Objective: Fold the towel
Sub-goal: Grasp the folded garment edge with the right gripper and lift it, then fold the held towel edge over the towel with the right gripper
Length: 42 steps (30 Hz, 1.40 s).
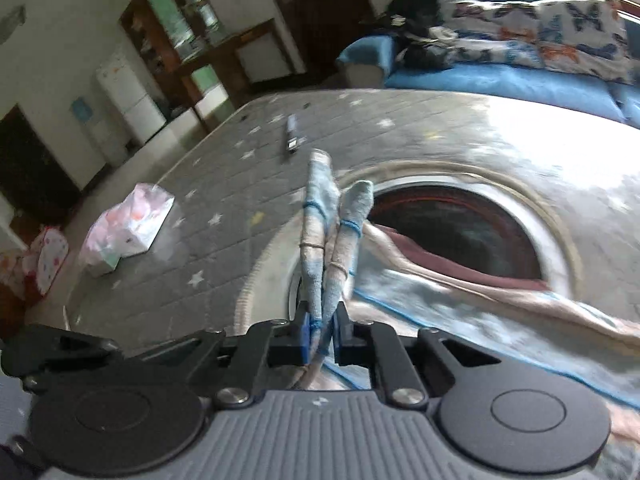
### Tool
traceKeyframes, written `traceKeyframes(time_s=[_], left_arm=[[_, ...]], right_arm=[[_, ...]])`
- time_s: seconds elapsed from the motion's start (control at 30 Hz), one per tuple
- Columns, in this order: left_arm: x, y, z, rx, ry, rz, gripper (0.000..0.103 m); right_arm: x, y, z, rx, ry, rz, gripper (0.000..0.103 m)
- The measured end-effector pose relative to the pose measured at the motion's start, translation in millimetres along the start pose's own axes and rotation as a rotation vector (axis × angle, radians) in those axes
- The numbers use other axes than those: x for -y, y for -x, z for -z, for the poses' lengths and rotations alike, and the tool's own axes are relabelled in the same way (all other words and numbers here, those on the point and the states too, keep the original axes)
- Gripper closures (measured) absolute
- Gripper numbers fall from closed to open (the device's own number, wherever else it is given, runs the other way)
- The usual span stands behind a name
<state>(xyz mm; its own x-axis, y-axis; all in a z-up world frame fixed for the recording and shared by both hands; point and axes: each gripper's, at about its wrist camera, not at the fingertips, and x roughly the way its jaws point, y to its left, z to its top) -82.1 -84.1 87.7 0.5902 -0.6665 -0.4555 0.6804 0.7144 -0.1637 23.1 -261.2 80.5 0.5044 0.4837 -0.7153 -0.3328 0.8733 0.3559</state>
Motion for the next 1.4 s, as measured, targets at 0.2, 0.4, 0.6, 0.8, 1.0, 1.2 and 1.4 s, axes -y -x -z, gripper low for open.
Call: traceKeyframes(time_s=[0.2, 0.4, 0.6, 0.8, 1.0, 1.2, 1.4], left_arm=[[0.0, 6.9, 2.0, 0.017, -0.001, 0.033, 0.066], [-1.2, -9.0, 8.8, -0.057, 0.023, 0.025, 0.066], [0.1, -22.1, 9.7, -0.111, 0.024, 0.022, 0.066], [-2.7, -28.6, 10.7, -0.130, 0.019, 0.001, 0.066], [-3.4, -38.2, 13.3, -0.159, 0.027, 0.015, 0.066], [-2.5, -41.0, 17.1, -0.172, 0.025, 0.009, 0.063], [-6.0, -44.1, 19.2, -0.188, 0.025, -0.002, 0.062]], right_arm=[[49.2, 52.5, 17.7, 0.043, -0.063, 0.106, 0.095], [97.1, 81.5, 35.6, 0.044, -0.119, 0.240, 0.095], [127.0, 81.2, 60.9, 0.073, -0.224, 0.229, 0.095], [127.3, 115.2, 72.7, 0.202, -0.252, 0.186, 0.095], [146.2, 106.7, 91.2, 0.174, -0.341, 0.223, 0.095], [153.5, 101.1, 98.9, 0.164, -0.363, 0.242, 0.094], [152.7, 111.8, 103.4, 0.180, -0.353, 0.319, 0.083]])
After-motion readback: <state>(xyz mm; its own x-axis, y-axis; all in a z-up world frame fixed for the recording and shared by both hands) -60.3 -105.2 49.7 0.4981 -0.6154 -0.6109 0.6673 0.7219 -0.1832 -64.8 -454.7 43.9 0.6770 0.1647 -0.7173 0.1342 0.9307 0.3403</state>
